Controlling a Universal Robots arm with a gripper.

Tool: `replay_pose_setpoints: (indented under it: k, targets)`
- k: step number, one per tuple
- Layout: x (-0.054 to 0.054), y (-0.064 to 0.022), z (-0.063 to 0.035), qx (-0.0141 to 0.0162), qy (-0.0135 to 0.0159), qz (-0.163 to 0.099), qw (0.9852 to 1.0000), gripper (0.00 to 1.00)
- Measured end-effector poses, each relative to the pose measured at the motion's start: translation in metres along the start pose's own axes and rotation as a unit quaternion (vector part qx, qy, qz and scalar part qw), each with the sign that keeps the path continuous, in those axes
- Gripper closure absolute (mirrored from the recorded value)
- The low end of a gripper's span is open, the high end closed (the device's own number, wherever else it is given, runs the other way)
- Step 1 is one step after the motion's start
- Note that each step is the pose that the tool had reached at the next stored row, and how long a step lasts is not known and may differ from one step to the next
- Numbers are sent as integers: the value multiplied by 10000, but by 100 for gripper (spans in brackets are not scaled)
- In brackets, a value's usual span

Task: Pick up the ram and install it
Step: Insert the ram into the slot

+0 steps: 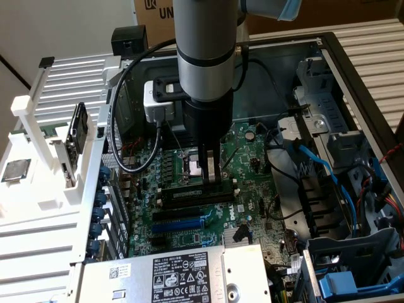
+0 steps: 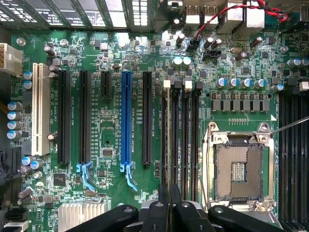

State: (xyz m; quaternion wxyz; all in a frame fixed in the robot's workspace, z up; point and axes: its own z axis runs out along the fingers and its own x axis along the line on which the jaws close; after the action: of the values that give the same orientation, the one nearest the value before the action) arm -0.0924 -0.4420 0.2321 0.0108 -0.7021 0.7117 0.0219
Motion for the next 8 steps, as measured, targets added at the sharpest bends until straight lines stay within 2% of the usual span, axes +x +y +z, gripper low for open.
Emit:
replay_pose_setpoints:
  k: [8]
  targets:
    - [4,3,0,3,0,2,10000,88]
